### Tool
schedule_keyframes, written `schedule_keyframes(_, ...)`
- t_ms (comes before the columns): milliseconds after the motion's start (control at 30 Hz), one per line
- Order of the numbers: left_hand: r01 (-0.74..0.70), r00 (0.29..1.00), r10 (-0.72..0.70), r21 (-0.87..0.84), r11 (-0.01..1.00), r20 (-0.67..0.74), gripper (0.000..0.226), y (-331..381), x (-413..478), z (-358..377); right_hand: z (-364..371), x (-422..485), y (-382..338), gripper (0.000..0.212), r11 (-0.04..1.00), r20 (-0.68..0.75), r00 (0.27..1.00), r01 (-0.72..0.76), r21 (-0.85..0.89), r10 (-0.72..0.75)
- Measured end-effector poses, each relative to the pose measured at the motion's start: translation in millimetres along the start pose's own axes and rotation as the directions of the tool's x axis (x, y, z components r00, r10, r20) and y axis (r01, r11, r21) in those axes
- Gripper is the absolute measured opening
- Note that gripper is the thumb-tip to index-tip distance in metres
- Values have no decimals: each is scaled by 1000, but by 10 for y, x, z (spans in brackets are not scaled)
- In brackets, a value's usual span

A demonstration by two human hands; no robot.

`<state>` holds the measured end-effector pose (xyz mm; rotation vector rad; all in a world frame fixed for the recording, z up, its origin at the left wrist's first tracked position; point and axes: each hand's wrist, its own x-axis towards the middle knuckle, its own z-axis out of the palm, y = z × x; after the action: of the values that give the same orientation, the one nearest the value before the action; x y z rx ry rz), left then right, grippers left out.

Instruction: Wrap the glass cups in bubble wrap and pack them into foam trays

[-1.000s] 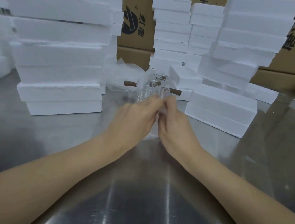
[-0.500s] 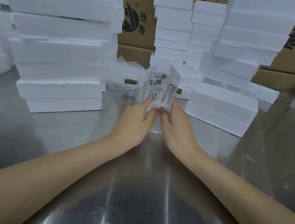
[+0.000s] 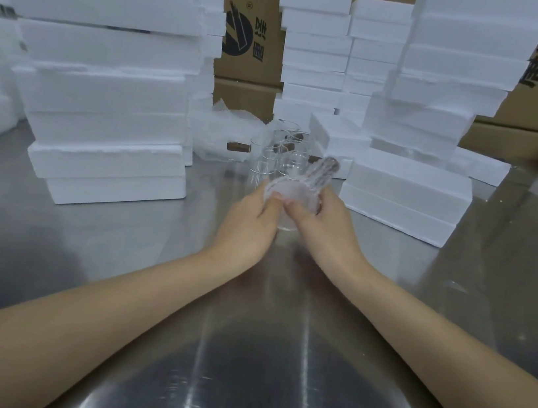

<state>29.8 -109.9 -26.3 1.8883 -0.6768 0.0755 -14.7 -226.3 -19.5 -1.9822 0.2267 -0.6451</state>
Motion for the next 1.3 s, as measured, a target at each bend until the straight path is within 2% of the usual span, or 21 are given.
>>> schedule_keyframes(67, 68, 995, -74, -82, 994, -67, 32, -46, 86, -53, 36, -26, -28, 30, 1000, 71, 997, 2, 7, -2)
schedule_keyframes(167, 184, 975, -204, -206, 961, -82, 25, -102, 175, -130, 45, -48, -21, 46, 999, 217, 975, 37, 32, -43)
schedule_keyframes(233, 234, 965, -258, -282, 930, -51, 24, -143, 200, -140, 21, -33, -1, 51, 995, 294, 954, 35, 95, -61)
schedule_keyframes(333, 250, 966, -254, -414, 875, 48, 27, -131, 191, -130, -27, 23, 43, 49, 980, 304, 952, -26, 197, -35)
schedule_keyframes(367, 223, 974, -222, -420, 879, 53, 29, -119, 193, -120, -46, 47, 50, 46, 962, 313, 950, -86, 257, 1)
schedule_keyframes(433, 102, 993, -116, -332, 938, -23, 38, -110, 202, -106, -83, 88, 61, 37, 882, 366, 929, -218, 417, 56)
schedule_keyframes(500, -131, 989, 121, -130, 983, -82, 43, -112, 206, -138, -112, 121, 67, 23, 805, 405, 911, -295, 514, 75)
schedule_keyframes(533, -266, 963, 265, -12, 964, -57, 42, -118, 210, -166, -124, 128, 67, 22, 792, 416, 905, -317, 523, 87)
schedule_keyframes(600, -480, 875, 482, 214, 851, 49, 35, -148, 244, -230, -137, 136, 64, 34, 792, 439, 892, -343, 504, 107)
schedule_keyframes(667, -552, 830, 544, 308, 775, 119, 30, -183, 278, -275, -132, 127, 47, 48, 815, 448, 887, -339, 469, 111)
schedule_keyframes(800, -585, 811, 551, 294, 756, 196, 16, -181, 283, -314, -109, 98, 66, 76, 872, 377, 918, -281, 401, 123)
schedule_keyframes(900, -603, 782, 597, 463, 650, 179, 12, -192, 292, -333, -82, 94, 75, 79, 898, 343, 932, -249, 364, 119)
schedule_keyframes(967, -546, 795, 592, 578, 606, 131, 10, -213, 317, -329, -61, 115, 116, 66, 895, 330, 935, -251, 368, 127)
schedule_keyframes(1033, -479, 828, 551, 647, 593, 108, 8, -236, 326, -318, -35, 133, 180, 32, 908, 250, 959, -221, 356, 135)
schedule_keyframes(1067, -450, 844, 525, 679, 580, 111, 8, -253, 335, -314, -36, 148, 210, 22, 941, 179, 977, -166, 295, 116)
schedule_keyframes(1133, -411, 863, 493, 718, 561, 109, 8, -296, 355, -306, -63, 198, 234, 22, 998, 32, 999, 14, 66, -16)
schedule_keyframes(1200, -388, 872, 480, 729, 565, 92, 8, -323, 375, -300, -109, 294, 197, 26, 982, -87, 983, 149, -118, -159)
schedule_keyframes(1300, -365, 885, 460, 721, 588, 73, 11, -361, 424, -289, -226, 535, 58, 32, 938, -200, 927, 275, -213, -317)
